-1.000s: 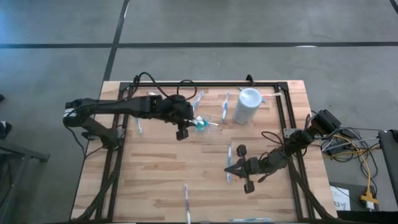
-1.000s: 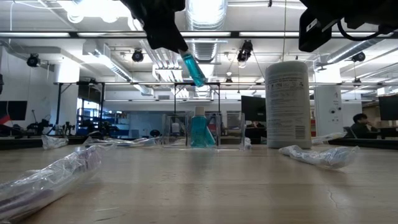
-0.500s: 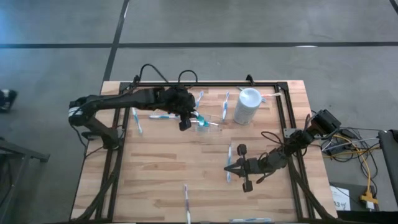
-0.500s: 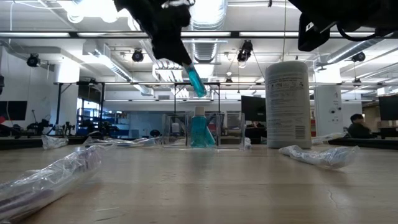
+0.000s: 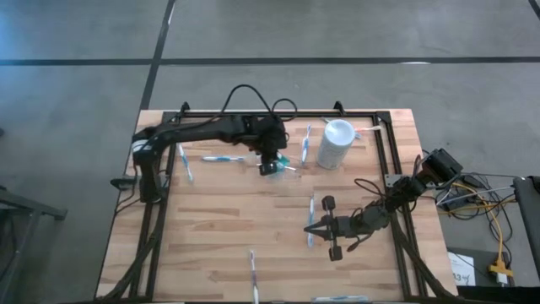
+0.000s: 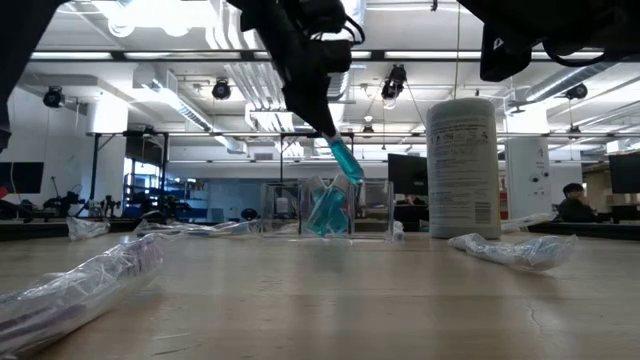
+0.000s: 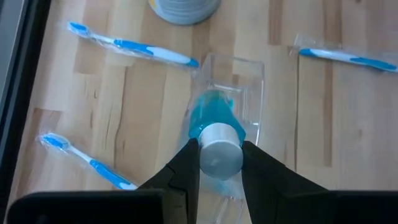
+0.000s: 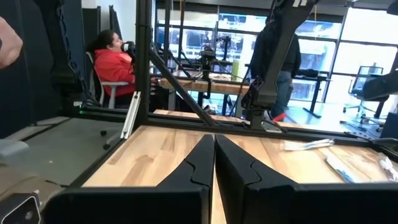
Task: Pick & Place toothbrushing station
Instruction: Put the mouthwash into the transparent organizer
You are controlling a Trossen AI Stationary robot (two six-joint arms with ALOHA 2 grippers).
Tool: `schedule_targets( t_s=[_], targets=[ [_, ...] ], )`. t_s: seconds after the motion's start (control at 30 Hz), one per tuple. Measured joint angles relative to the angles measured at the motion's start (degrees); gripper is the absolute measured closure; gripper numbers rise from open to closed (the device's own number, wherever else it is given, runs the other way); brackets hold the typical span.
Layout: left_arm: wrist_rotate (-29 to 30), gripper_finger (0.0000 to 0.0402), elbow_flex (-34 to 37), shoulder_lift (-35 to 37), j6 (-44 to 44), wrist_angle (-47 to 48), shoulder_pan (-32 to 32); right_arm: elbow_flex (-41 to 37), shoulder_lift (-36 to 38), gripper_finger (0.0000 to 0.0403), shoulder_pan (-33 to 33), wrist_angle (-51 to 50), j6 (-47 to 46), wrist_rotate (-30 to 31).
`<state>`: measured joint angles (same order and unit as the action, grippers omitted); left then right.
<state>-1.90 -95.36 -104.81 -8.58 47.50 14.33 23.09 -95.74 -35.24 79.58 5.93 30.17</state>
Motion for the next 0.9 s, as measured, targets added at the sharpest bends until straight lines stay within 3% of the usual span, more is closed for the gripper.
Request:
schedule_targets(
  t_s=[0.2,0.4,0.9],
  targets=[
    [0.8,0.0311,-0.2,0.1,0.0,4.0,0.0,-1.4,0.0,0.0394,0.0,-0.1,-2.6,0.0],
    [5.9,0.0311,-0.2,2.4,1.6,12.9,-0.8,-3.4,0.0,0.0394,0.0,0.0,-6.3,0.0],
    [6.1,0.0311,-6.6,4.5,-3.1,15.4,-1.3,-1.7,0.0,0.0394,0.0,0.8,-4.0,0.0]
  ],
)
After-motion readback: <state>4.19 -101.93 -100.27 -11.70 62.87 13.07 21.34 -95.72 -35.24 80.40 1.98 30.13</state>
